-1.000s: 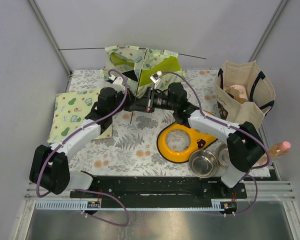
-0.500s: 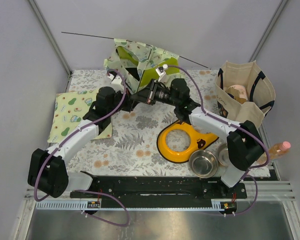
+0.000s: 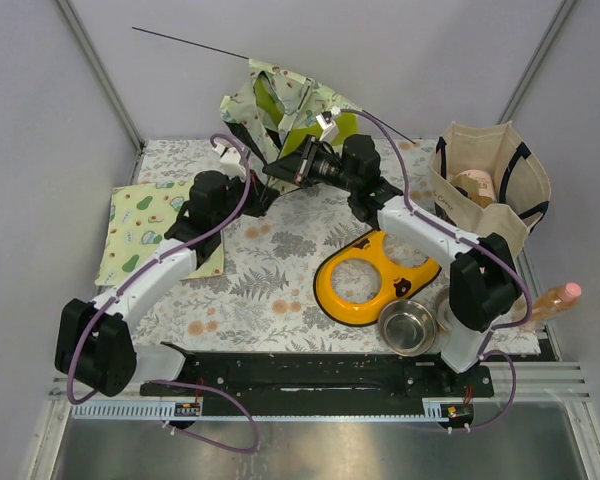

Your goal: Set up the pet tent

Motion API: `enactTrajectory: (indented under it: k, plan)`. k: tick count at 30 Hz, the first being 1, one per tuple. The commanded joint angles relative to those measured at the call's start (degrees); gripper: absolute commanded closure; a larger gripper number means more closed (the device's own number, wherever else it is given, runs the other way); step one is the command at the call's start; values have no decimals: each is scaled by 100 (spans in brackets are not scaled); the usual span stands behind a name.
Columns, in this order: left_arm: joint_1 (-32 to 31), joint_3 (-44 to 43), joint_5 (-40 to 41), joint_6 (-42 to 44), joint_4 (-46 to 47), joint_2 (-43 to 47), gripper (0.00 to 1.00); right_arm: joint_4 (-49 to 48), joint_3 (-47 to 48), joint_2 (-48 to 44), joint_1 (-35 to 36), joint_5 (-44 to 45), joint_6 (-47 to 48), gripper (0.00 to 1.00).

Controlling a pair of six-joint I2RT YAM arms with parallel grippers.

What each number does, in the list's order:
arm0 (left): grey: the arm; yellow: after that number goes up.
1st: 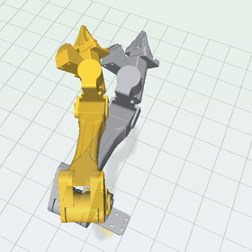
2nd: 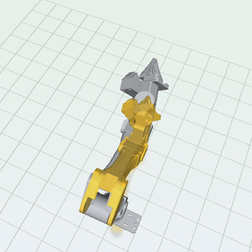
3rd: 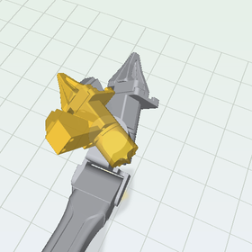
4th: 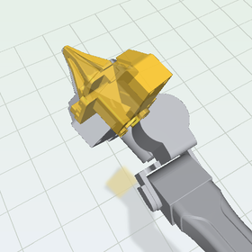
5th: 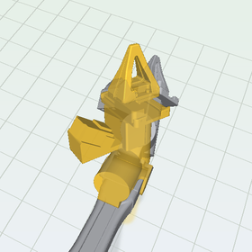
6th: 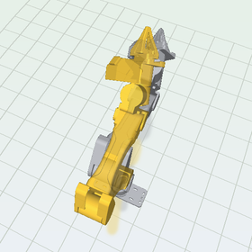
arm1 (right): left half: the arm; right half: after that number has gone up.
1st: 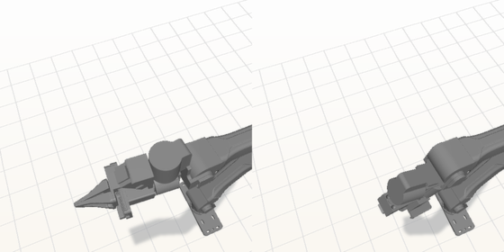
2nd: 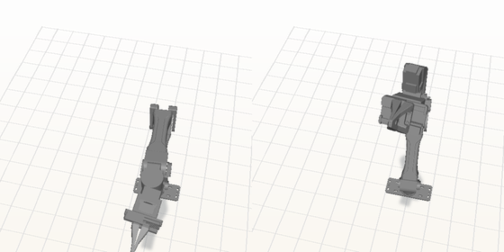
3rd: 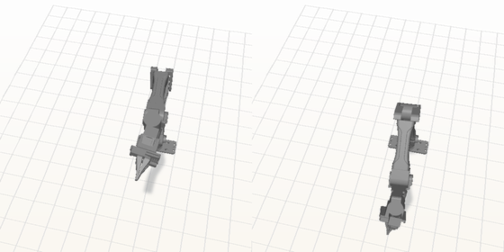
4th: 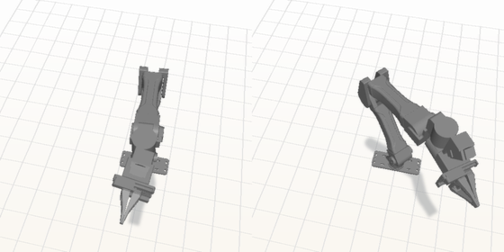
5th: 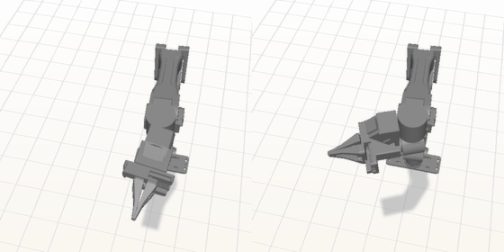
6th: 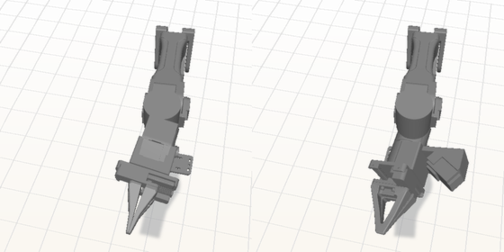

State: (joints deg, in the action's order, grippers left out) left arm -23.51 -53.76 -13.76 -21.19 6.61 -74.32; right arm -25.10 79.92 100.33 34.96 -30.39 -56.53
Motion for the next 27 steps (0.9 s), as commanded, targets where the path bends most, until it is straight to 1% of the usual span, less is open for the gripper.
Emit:
enactTrajectory:
  k: [1,4,6,7,8,10,12,15,19,27]
  plan:
    - [-40,373,-249,176,-3,339,100,5,743,170,-455,1439,784,100]
    - [-40,673,-110,177,261,585,100,190,946,285,-455,1606,880,100]
    - [-40,700,13,177,210,726,100,260,973,311,-455,1703,977,100]
    - [-31,596,336,-50,-17,761,100,295,982,329,-455,1721,1004,100]
    - [12,403,417,-295,-350,727,100,330,990,338,-455,1730,1056,100]
    - [109,-210,261,-569,-1070,525,100,418,990,364,-455,1730,1109,100]
    - [136,-529,164,-859,-1591,314,100,436,947,364,-446,1712,1179,100]
    - [136,-662,-39,-1237,-1628,191,100,384,832,408,-446,1686,1197,100]
    - [136,-785,-109,-1651,-1557,-20,100,138,823,636,-420,1528,1101,100]
    - [223,-1242,-355,-2354,-1672,-468,100,-82,393,549,-323,1413,1127,100]
